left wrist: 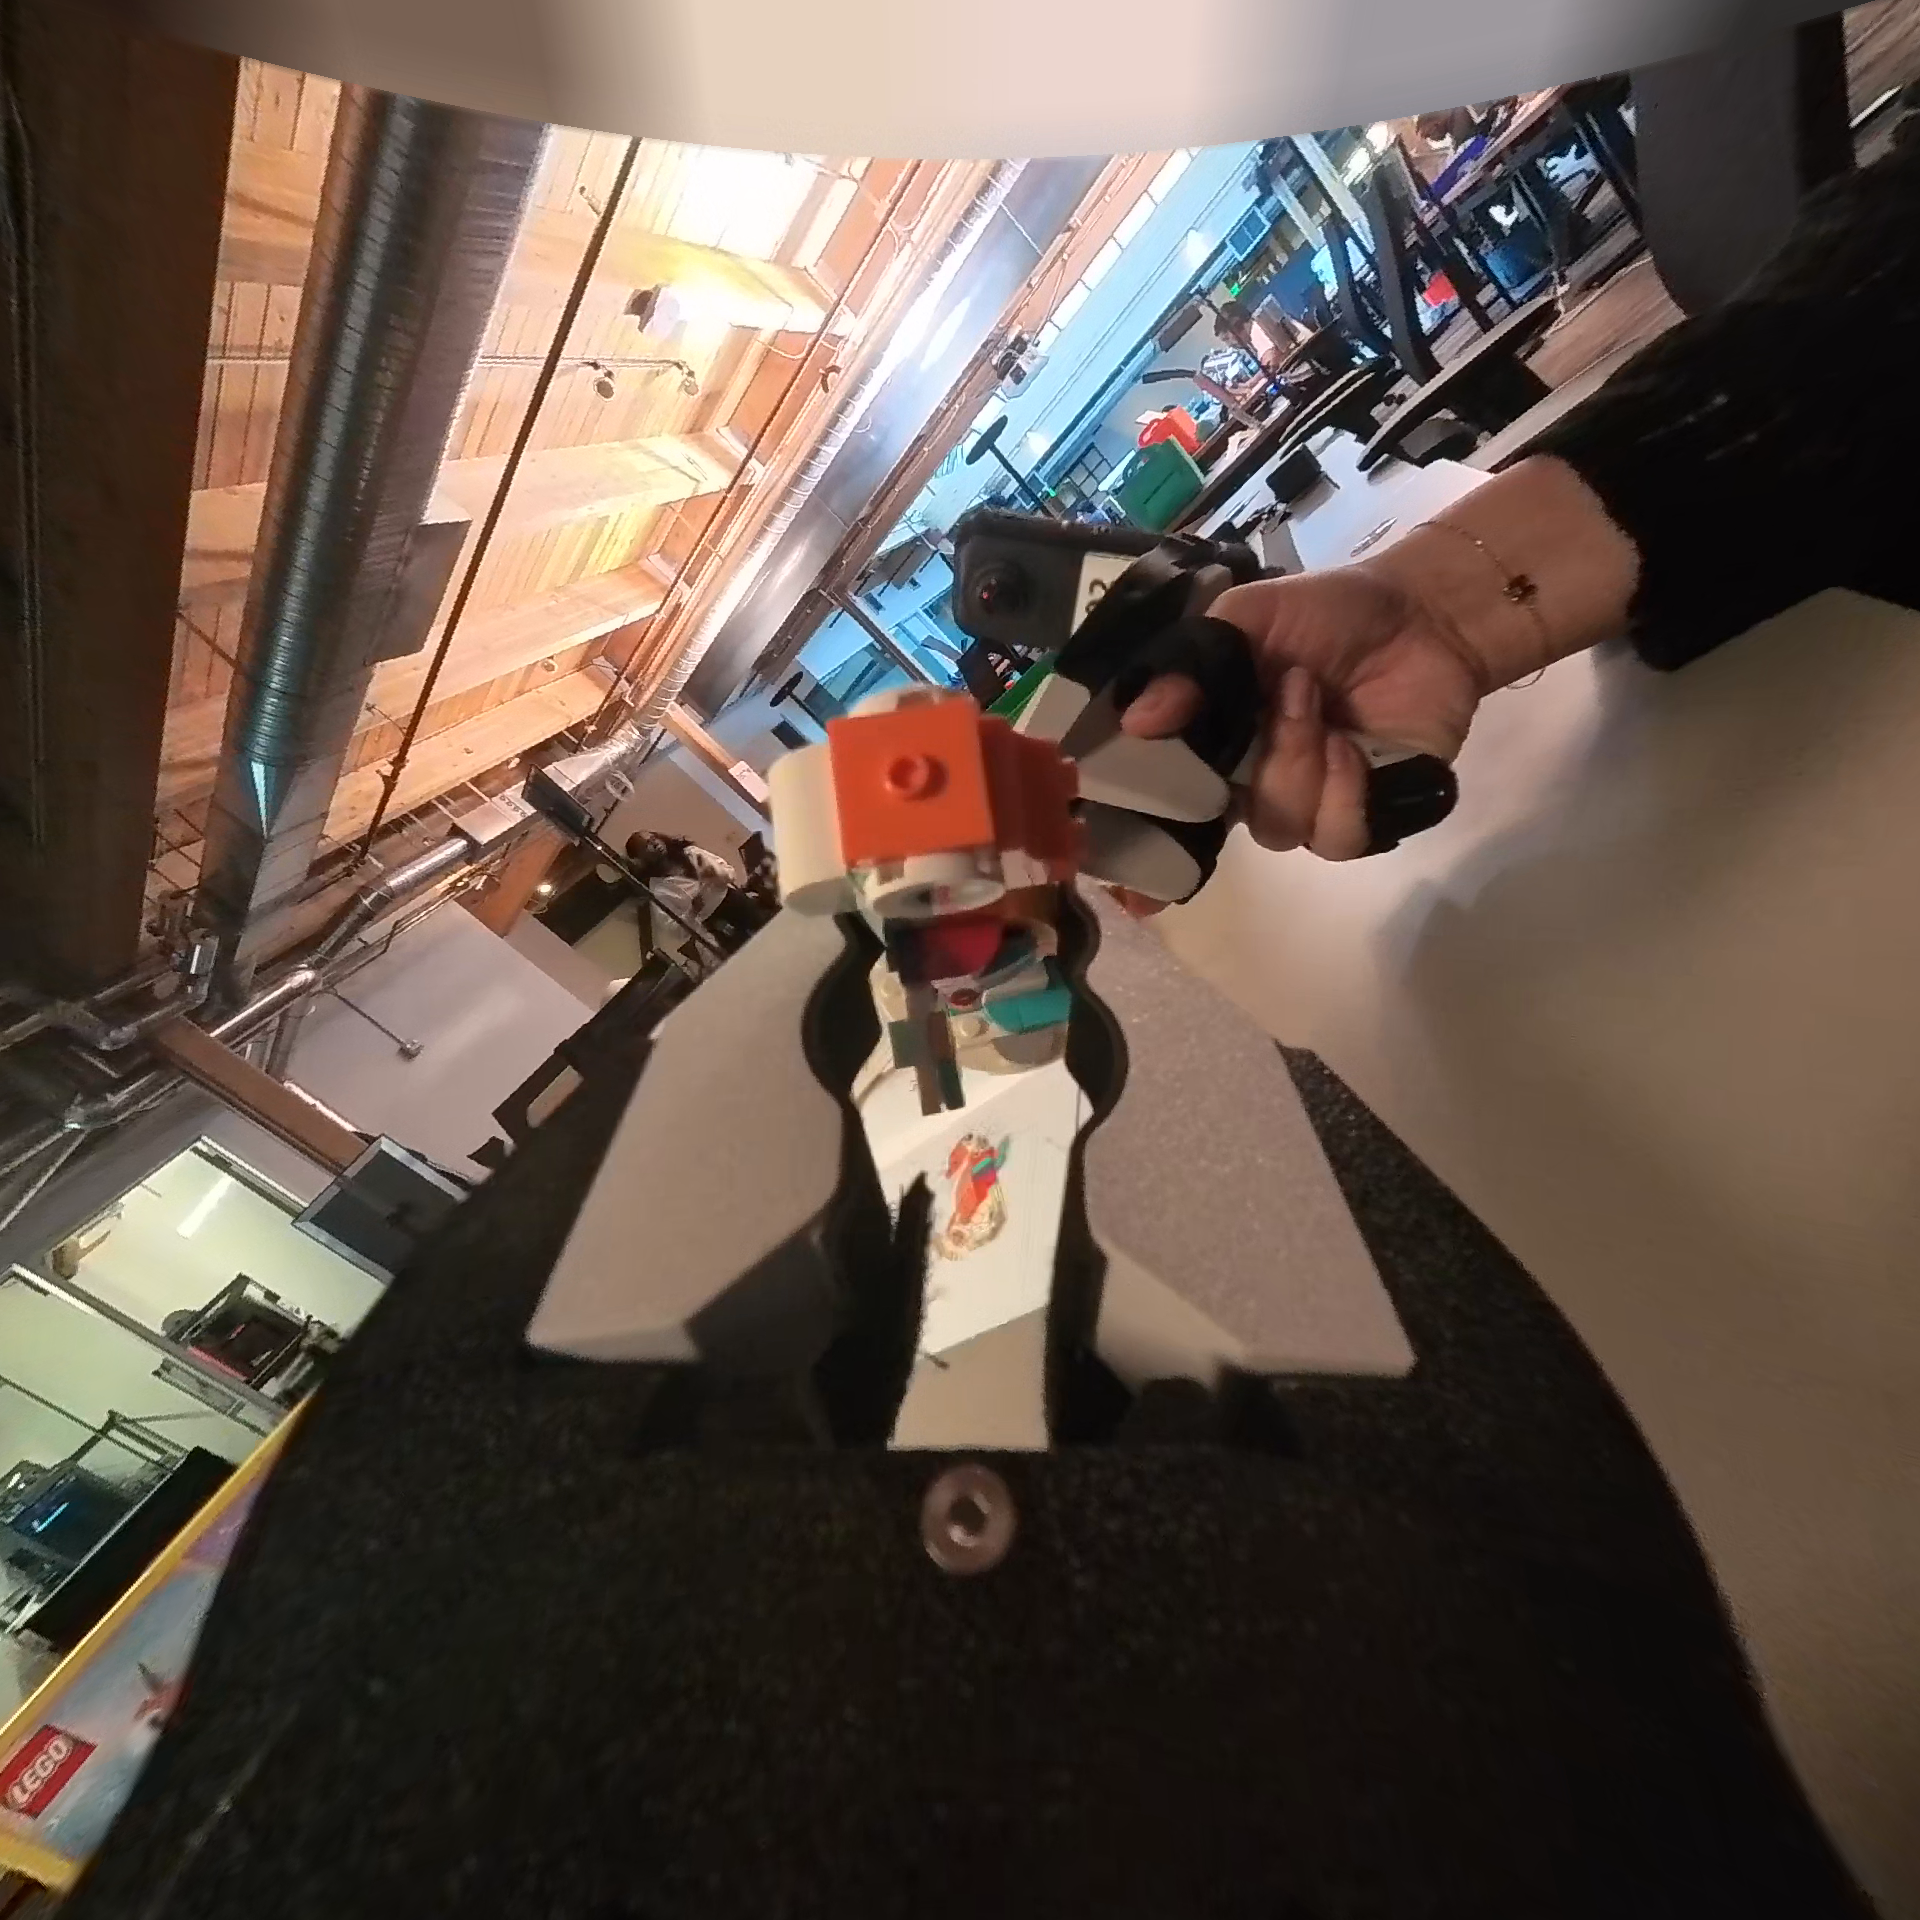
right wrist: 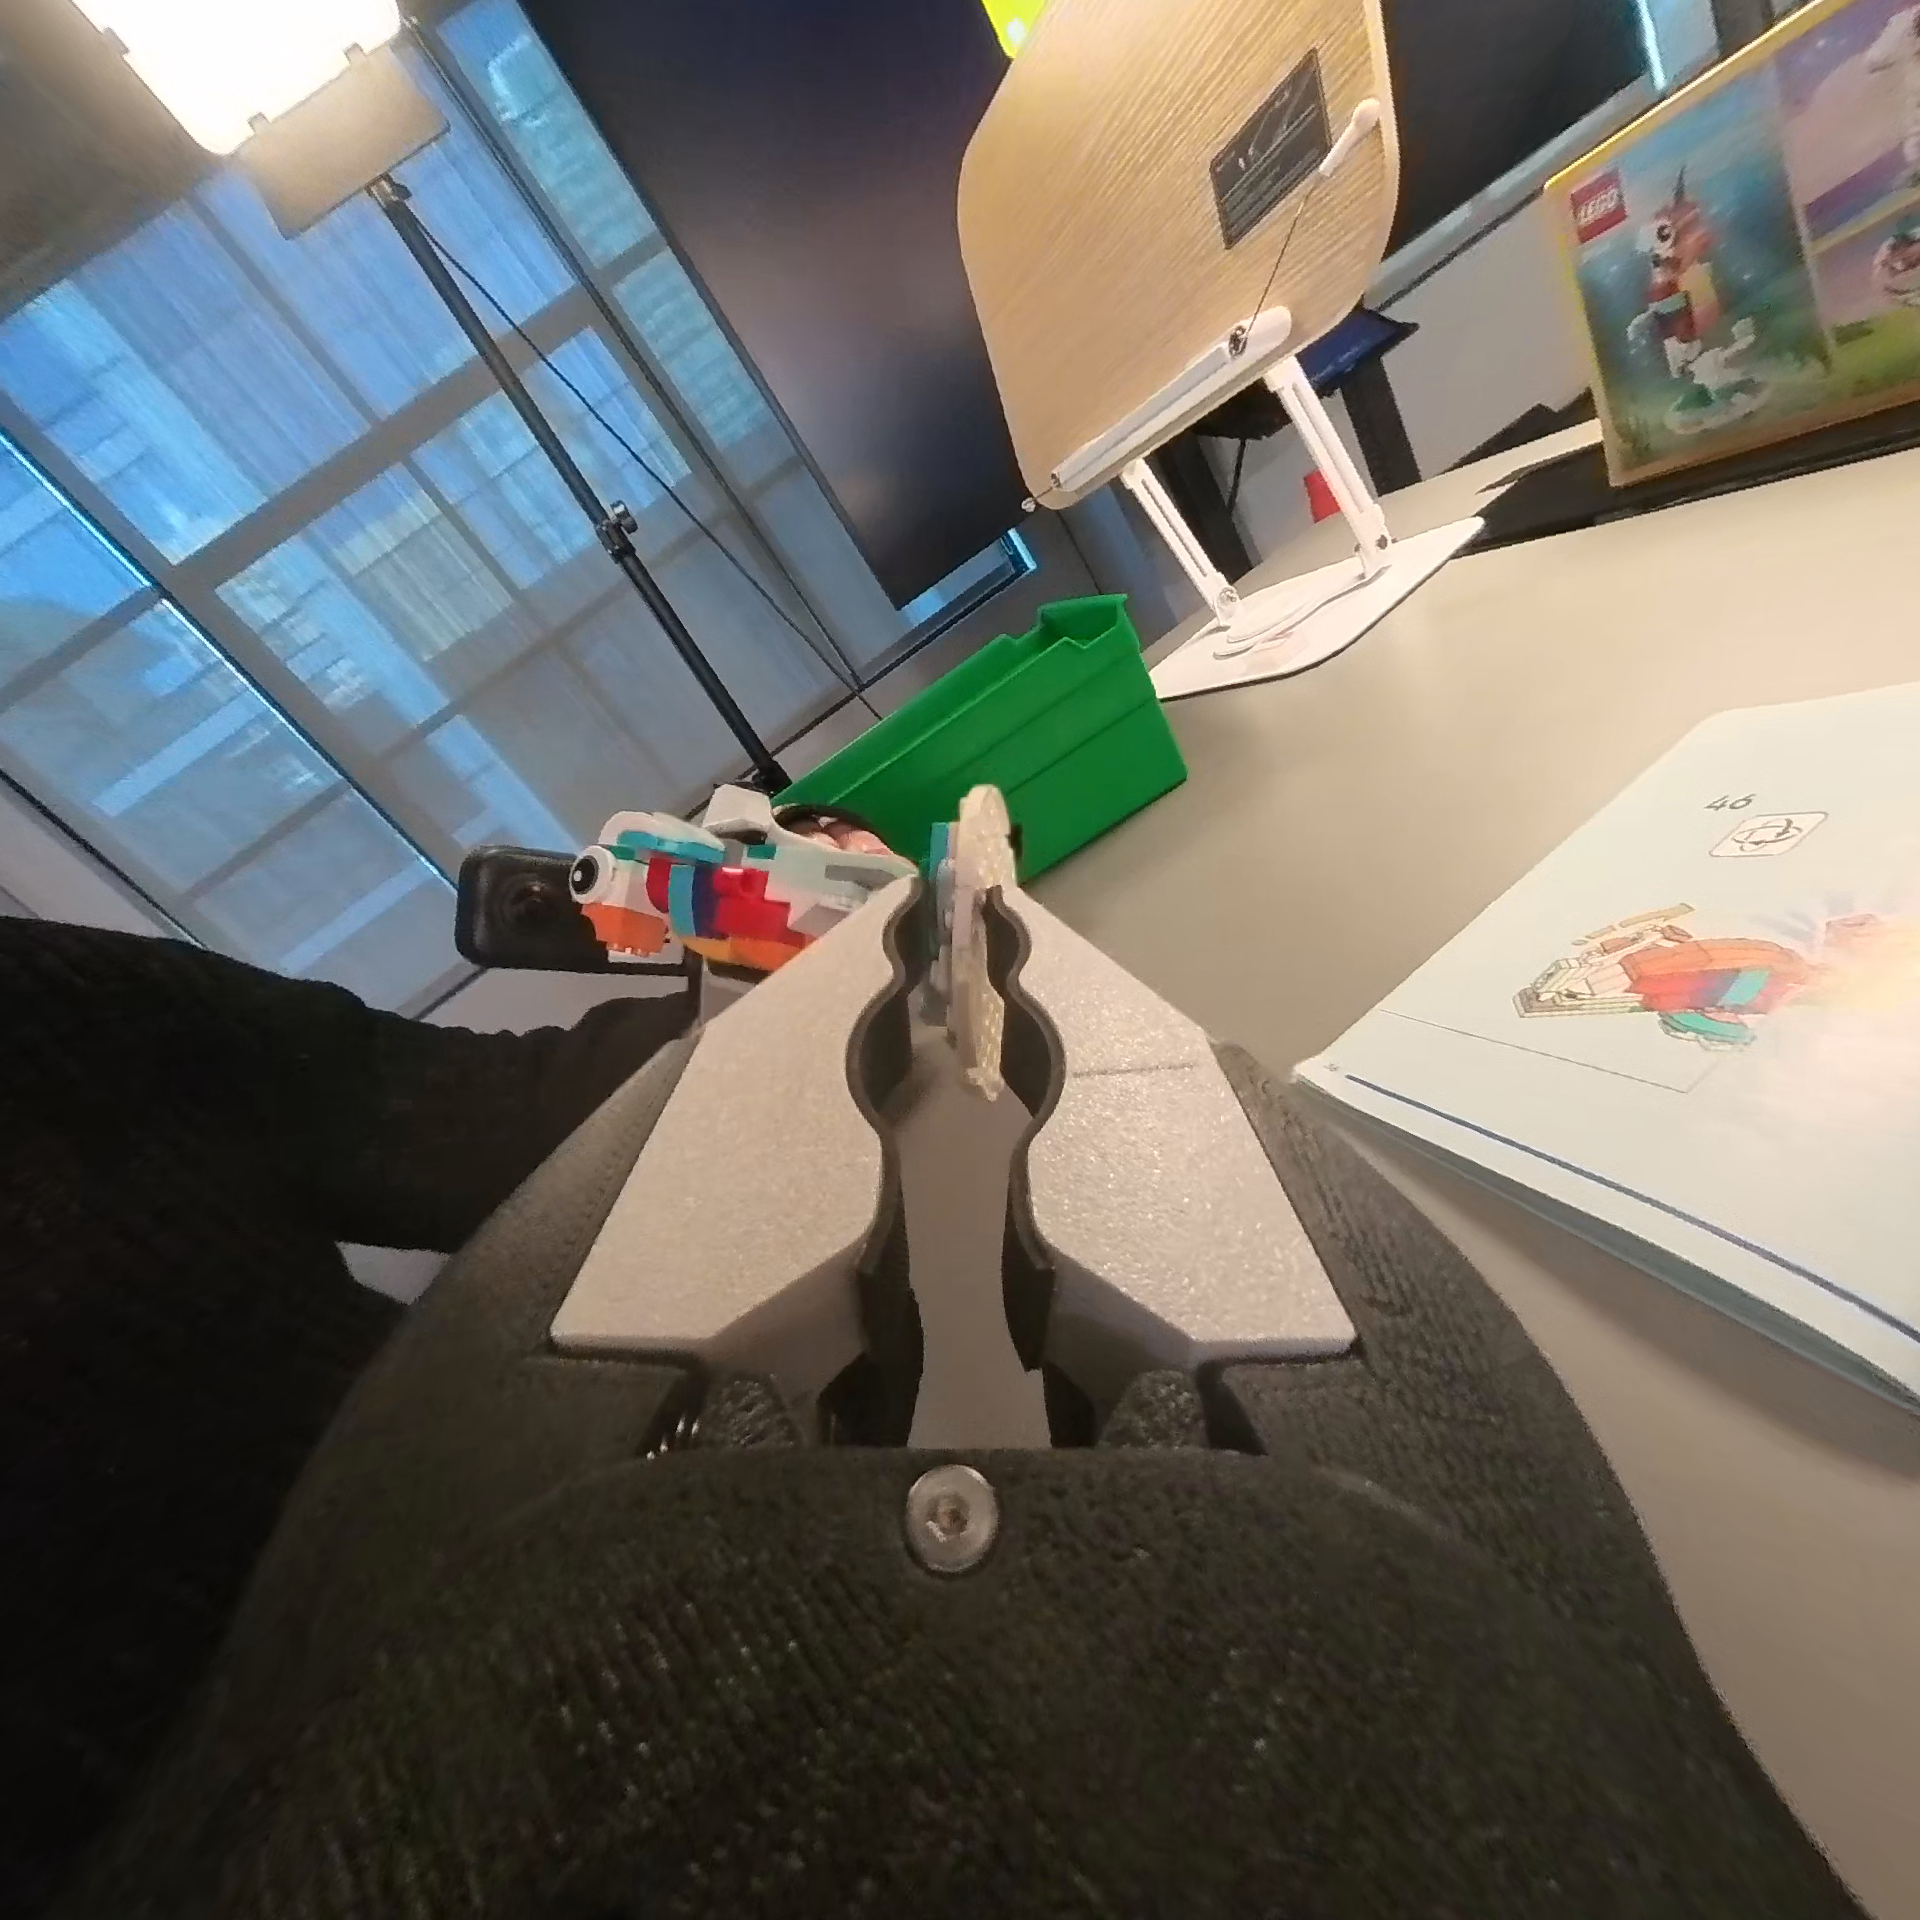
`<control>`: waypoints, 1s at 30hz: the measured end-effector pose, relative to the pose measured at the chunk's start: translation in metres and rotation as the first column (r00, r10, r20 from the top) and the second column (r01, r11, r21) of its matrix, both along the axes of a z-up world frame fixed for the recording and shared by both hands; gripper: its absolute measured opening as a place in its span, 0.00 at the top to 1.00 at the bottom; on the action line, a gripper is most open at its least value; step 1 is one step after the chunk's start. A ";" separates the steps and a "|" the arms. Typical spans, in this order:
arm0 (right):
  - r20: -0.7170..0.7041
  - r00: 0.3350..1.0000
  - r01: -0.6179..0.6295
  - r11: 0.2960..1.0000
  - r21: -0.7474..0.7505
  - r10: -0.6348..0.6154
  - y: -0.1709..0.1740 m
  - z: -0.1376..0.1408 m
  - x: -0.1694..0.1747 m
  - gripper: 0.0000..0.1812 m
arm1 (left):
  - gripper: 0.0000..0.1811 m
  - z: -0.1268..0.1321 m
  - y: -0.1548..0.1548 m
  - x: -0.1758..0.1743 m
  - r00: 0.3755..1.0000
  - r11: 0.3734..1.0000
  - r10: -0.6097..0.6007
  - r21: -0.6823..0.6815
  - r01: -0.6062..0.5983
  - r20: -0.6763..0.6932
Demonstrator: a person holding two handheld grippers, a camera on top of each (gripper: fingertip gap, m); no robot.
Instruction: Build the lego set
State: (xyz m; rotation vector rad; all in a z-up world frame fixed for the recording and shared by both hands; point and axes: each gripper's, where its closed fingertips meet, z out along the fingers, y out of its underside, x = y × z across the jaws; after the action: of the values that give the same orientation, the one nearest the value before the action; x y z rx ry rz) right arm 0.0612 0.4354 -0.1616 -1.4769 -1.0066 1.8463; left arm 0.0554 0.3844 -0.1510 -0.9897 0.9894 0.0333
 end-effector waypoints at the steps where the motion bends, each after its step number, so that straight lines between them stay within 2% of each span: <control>1: -0.005 1.000 -0.004 1.000 -0.010 0.004 0.000 0.000 0.000 0.95 | 0.83 0.000 0.000 0.000 1.000 1.000 -0.004 -0.004 0.004 0.004; 14: 0.009 1.000 0.006 0.996 -0.087 -0.005 0.004 -0.004 -0.002 0.95 | 0.83 -0.006 0.003 0.000 1.000 1.000 0.004 -0.027 -0.004 -0.005; 16: 0.083 0.996 0.032 0.999 -0.001 -0.032 0.009 -0.012 -0.002 0.96 | 0.83 -0.008 0.006 -0.001 0.999 0.999 0.024 -0.028 -0.024 -0.022; 18: 0.242 0.968 0.038 0.992 0.120 -0.067 0.019 -0.029 0.002 0.95 | 0.83 -0.010 0.007 -0.003 0.999 0.999 0.037 -0.030 -0.038 -0.036; 20: 0.399 0.915 -0.019 0.979 0.201 -0.064 0.024 -0.041 0.011 0.95 | 0.83 -0.011 0.008 -0.003 0.999 0.999 0.036 -0.040 -0.037 -0.032; 23: 0.560 0.826 -0.136 0.937 0.321 -0.072 0.026 -0.049 0.022 0.95 | 0.83 -0.013 0.008 -0.001 1.000 0.998 0.020 -0.063 -0.021 -0.023; 27: 0.663 0.741 -0.255 0.871 0.420 -0.103 0.025 -0.064 0.027 0.95 | 0.83 -0.016 0.007 0.001 1.000 0.997 0.004 -0.083 -0.006 -0.017; 30: 0.658 0.746 -0.253 0.873 0.418 -0.099 0.025 -0.068 0.026 0.95 | 0.83 -0.016 0.007 0.002 1.000 0.996 0.001 -0.089 -0.003 -0.017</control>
State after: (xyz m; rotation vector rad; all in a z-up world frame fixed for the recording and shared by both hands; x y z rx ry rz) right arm 0.0871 0.4600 -0.2301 -1.8008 -1.7437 0.9482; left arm 0.0572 0.3915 -0.1671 -1.0735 1.0121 -0.0006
